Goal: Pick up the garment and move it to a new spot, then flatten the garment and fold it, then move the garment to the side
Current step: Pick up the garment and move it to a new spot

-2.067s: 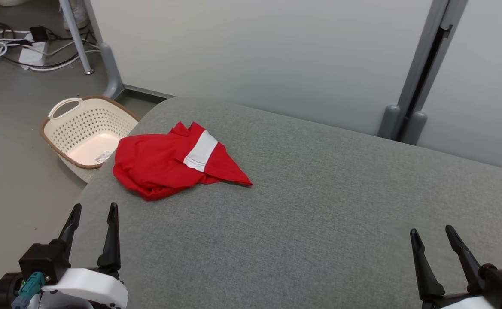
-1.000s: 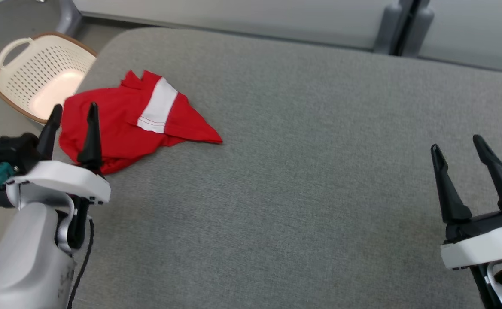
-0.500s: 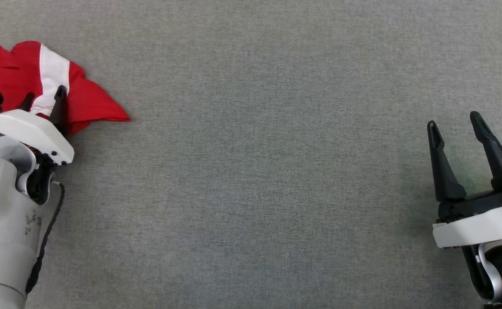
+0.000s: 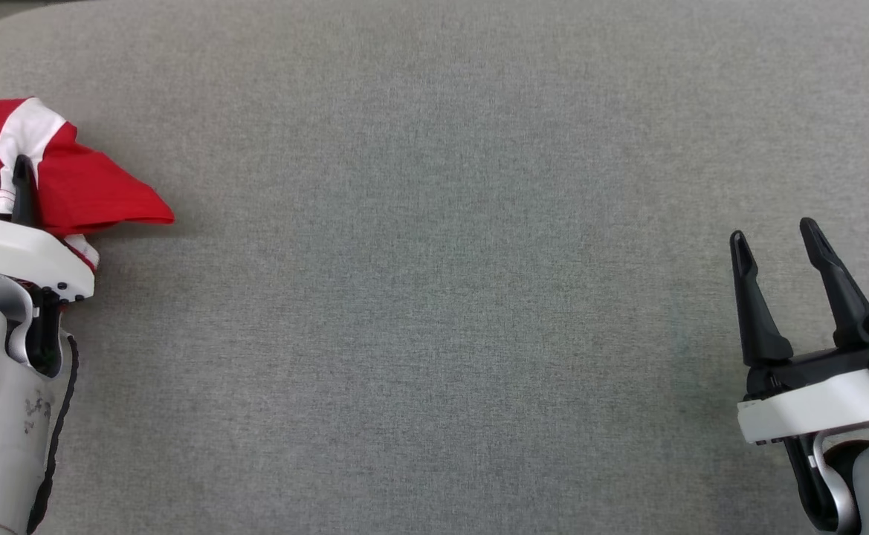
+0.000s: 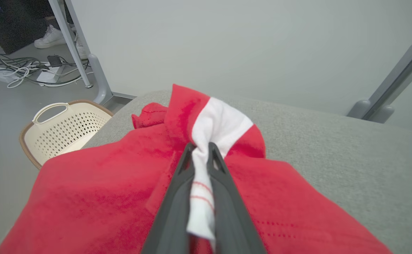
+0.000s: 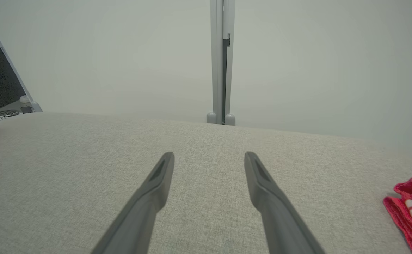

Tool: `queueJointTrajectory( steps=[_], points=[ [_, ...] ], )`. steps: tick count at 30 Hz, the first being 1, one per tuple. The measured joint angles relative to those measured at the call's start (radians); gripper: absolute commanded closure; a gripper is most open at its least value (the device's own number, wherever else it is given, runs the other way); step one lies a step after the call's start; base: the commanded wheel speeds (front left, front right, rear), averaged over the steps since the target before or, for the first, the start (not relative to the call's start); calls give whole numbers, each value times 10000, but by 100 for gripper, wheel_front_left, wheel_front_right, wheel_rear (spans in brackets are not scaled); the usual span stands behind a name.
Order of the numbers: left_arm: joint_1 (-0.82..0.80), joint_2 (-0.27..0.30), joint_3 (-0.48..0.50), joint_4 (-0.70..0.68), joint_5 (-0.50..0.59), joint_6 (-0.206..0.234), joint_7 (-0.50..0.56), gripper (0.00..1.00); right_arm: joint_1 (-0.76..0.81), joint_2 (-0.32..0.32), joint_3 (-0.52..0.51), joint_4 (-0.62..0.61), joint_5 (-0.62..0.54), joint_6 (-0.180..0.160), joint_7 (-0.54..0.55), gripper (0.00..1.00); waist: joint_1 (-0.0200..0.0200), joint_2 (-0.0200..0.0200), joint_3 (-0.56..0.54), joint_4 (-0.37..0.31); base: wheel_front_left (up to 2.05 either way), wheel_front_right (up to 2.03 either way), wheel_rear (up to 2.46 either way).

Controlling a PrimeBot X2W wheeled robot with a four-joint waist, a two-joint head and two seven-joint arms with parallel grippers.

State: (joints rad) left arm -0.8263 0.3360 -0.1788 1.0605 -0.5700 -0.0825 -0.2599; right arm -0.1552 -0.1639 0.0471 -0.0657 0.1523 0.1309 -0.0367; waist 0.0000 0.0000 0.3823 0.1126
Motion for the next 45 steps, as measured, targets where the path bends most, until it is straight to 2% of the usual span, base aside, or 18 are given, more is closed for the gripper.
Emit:
queueJointTrajectory(
  steps=[2, 9, 16, 19, 22, 23, 28, 34, 39, 40, 41, 42, 45],
  points=[
    [244, 27, 151, -472, 111, 113, -2, 100, 56, 10, -8, 46, 25, 0, -44, 0, 0, 0, -148, -6, 0, 0, 0],
    [2531, -151, 1051, -3848, 984, 495, -15, 100, 507, 207, 44, 274, 132, 0, -150, 0, 0, 0, -1288, -75, 0, 0, 0],
    [5663, -986, 1453, -7382, 1779, 1187, -35, 100, 967, 401, 251, 510, 251, 0, -176, 0, 0, 0, -2300, -454, 0, 0, 0],
    [6599, -1179, 1337, -8560, 2034, 1434, -33, 100, 1125, 454, 288, 575, 330, 0, -244, 0, 0, 0, -2517, -784, 0, 0, 0],
    [7236, -1258, 974, -9453, 2182, 1459, 219, 100, 1208, 487, 359, 623, 399, 0, -253, 0, 0, 0, -2646, -1160, 0, 0, 0],
    [7378, -1317, 585, -9971, 2276, 1346, 479, 100, 1253, 539, 380, 612, 424, 0, -267, 0, 0, 0, -2682, -1435, 0, 0, 0],
    [7114, -1676, -637, -10032, 2410, 727, 940, 100, 1228, 650, 393, 633, 504, 0, -370, 0, 0, 0, -2494, -2181, 0, 0, 0],
    [5849, -2167, -2228, -8738, 2859, -29, 1377, 100, 1067, 796, 514, 817, 652, 0, -591, 0, 0, 0, -1954, -3109, 0, 0, 0],
    [5120, -2366, -3388, -7674, 3110, -322, 1361, 100, 1002, 884, 489, 1081, 744, 0, -803, 0, 0, 0, -1460, -3828, 0, 0, 0],
    [5019, -2393, -3572, -7450, 3154, -343, 1361, 91, 987, 907, 474, 1127, 759, 0, -872, 0, 0, 0, -1372, -3943, 0, 0, 0],
    [4904, -2431, -3703, -7225, 3160, -368, 1348, 32, 984, 917, 447, 1170, 759, 0, -886, 0, 0, 0, -1288, -4041, 0, 0, 0],
    [4834, -2456, -3797, -7078, 3145, -397, 1208, 0, 984, 928, 447, 1208, 759, 0, -920, 0, 0, 0, -1214, -4126, 0, 0, 0],
    [4669, -2472, -4011, -6765, 3097, -408, 842, 0, 983, 961, 445, 1304, 757, 0, -968, 0, 0, 0, -1144, -4246, 0, 0, 0]
  ],
)
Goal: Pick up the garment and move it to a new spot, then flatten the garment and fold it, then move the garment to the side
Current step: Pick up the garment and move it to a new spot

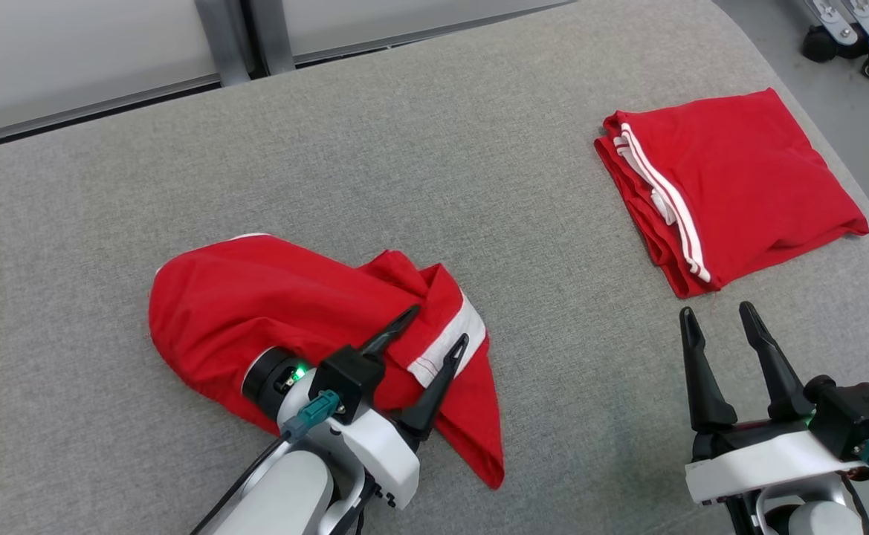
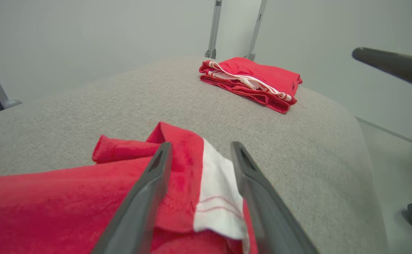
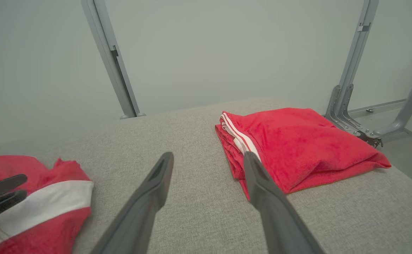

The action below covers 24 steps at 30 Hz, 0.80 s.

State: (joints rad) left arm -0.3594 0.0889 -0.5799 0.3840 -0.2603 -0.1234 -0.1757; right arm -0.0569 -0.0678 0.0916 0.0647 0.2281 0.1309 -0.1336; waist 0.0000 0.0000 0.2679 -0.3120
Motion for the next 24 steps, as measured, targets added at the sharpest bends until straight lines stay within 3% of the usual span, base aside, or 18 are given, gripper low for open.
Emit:
queueJointTrajectory(
  steps=[7, 16, 24],
  points=[
    [35, 134, 267, -322, -159, 123, -717, 0, 24, -182, -56, -10, -105, 0, 107, 0, 0, 1, -463, 479, 0, 0, 0],
    [779, 656, 2322, -1076, -894, 1233, -846, 0, 239, -472, -153, -359, -203, 0, 550, 0, 0, 0, -1173, 1722, 0, 0, 0],
    [2020, 1294, 3701, -1342, -1258, 1599, -859, 0, 638, -543, -278, -497, -307, 0, 886, 0, 0, 0, -1803, 2739, 0, 0, 0]
  ],
)
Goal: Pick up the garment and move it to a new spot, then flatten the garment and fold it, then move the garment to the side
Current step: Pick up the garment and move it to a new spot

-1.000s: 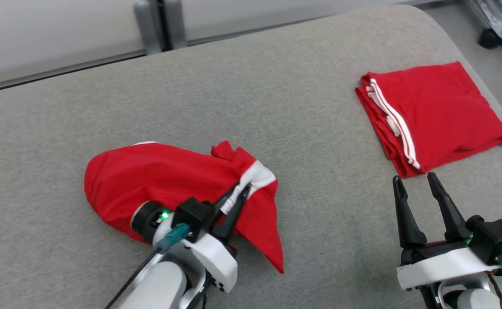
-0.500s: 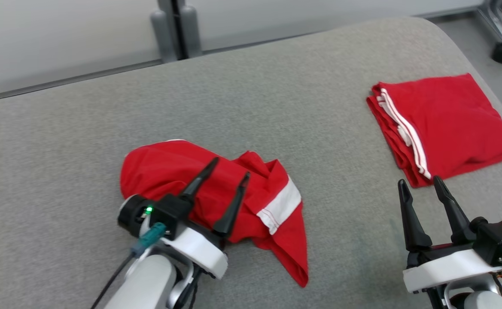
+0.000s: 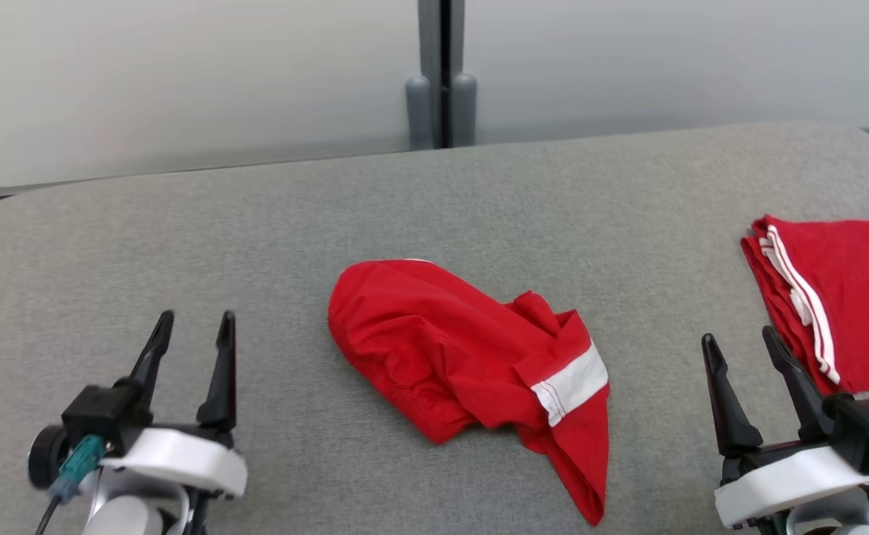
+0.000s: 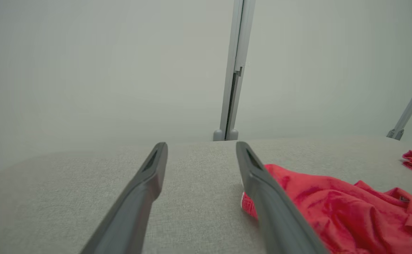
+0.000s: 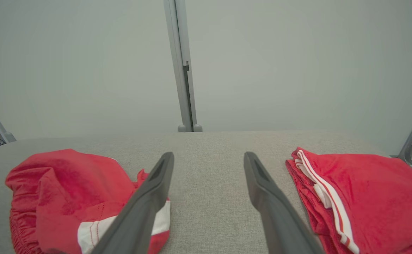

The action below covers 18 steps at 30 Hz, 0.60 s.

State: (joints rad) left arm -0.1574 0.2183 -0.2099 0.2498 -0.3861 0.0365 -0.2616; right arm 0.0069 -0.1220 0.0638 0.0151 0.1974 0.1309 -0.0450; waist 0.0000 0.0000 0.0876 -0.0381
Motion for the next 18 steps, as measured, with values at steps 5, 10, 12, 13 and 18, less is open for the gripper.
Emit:
queueJointTrajectory(
  steps=[5, 10, 12, 13, 18],
  points=[
    [755, 416, 8, -259, 81, 63, 81, 0, 212, 10, -98, -173, -81, 0, 155, 0, 0, 0, -370, 253, 0, 0, 0],
    [1561, 454, 8, -840, -104, 144, 343, 0, 720, -13, -238, -236, -92, 0, 314, 0, 0, 0, -790, 272, 0, 0, 0],
    [1841, 401, 4, -1104, -240, 188, 428, 0, 889, -17, -251, -284, -94, 0, 370, 0, 0, 1, -955, 270, 0, 0, 0],
    [1957, 403, 4, -1218, -268, 198, 460, 0, 944, -12, -242, -307, -94, 0, 410, 0, 0, 0, -1025, 264, 0, 0, 0],
    [2369, 395, -58, -1630, -313, 351, 663, 0, 1117, -12, -171, -447, -113, 0, 541, 0, 0, 0, -1324, 198, 0, 0, 0]
  ],
)
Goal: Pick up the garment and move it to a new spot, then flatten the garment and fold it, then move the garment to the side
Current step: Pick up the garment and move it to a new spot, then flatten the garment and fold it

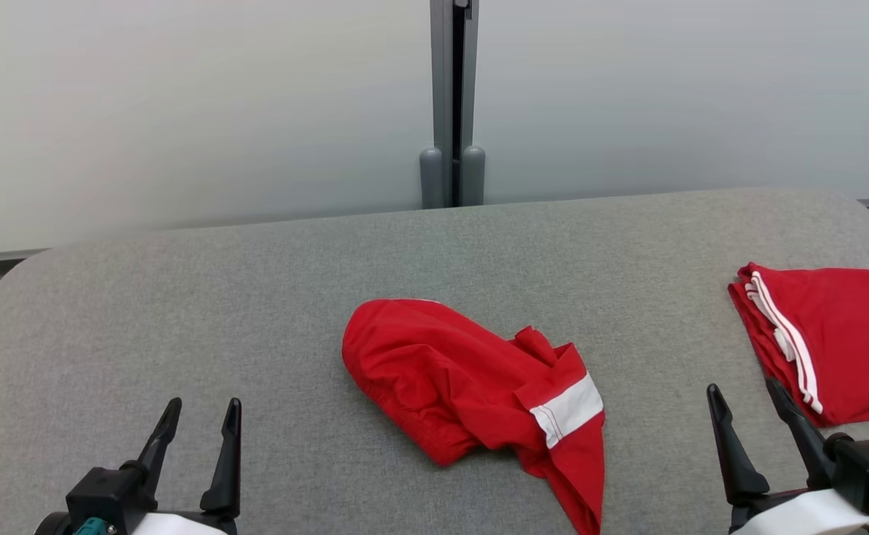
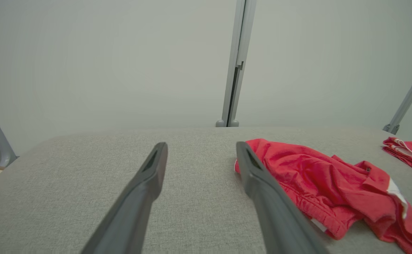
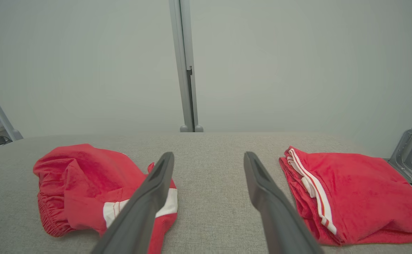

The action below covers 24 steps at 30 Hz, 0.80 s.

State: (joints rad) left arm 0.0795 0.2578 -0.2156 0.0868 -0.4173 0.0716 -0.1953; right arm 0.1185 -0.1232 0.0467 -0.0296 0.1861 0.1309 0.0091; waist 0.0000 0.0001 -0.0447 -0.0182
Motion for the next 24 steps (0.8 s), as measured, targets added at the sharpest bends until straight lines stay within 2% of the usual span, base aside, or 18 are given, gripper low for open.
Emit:
queueJointTrajectory(
  steps=[24],
  points=[
    [360, 150, -132, -516, -21, 341, 295, 0, 39, 12, 50, -94, 10, 0, 42, 0, 0, 0, -148, -189, 0, 0, 0]
  ],
)
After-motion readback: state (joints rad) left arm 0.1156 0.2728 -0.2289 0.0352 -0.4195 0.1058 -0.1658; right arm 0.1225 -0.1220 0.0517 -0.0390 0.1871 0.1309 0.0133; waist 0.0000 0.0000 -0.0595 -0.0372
